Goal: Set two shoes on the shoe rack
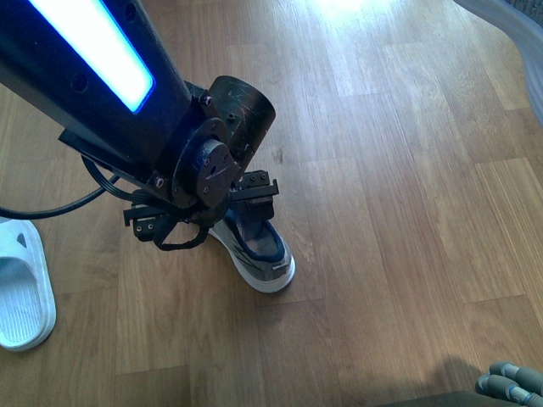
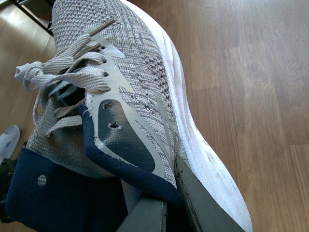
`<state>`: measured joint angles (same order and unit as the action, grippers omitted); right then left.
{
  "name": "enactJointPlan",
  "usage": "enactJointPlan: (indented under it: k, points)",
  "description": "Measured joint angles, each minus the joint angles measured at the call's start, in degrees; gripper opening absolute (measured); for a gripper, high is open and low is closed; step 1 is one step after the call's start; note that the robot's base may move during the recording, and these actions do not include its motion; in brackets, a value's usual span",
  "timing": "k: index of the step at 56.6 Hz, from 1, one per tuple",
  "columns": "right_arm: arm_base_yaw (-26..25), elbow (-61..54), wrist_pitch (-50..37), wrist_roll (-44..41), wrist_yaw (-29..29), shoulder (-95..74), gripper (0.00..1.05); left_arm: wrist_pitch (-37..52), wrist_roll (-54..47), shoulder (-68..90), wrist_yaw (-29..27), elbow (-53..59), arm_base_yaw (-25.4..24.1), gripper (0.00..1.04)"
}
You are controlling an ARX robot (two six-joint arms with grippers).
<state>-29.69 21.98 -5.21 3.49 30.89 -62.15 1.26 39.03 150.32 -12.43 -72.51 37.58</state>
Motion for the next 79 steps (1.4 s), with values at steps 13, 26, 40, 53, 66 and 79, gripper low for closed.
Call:
enactJointPlan:
  k: [13, 26, 40, 53, 66, 79]
  points:
    - [0.0, 0.0, 0.0, 0.0, 0.0, 0.0, 0.01, 0.7, -2.2, -5.7, -1.6, 5.0, -4.1, 0.95]
    - [0.0, 0.0, 0.0, 0.0, 0.0, 0.0, 0.01, 0.7, -2.2, -6.4, 0.4, 6.4, -4.9, 0.95]
    - [0.0, 0.0, 0.0, 0.0, 0.0, 0.0, 0.01, 0.5, -3.0, -0.9, 5.6, 3.9, -1.4, 0.95]
    - [0.0, 0.0, 0.0, 0.0, 0.0, 0.0, 0.01, -1.5, -3.2, 1.4, 5.5, -0.9, -0.8, 0.95]
    - [0.0, 0.0, 0.0, 0.0, 0.0, 0.0, 0.01, -2.6, -3.4, 3.7, 5.1, -3.1, -0.5, 0.95]
    - [0.0, 0.0, 0.0, 0.0, 0.0, 0.0, 0.01, -5.0, -2.1, 5.7, -0.1, -3.7, -0.8, 0.95]
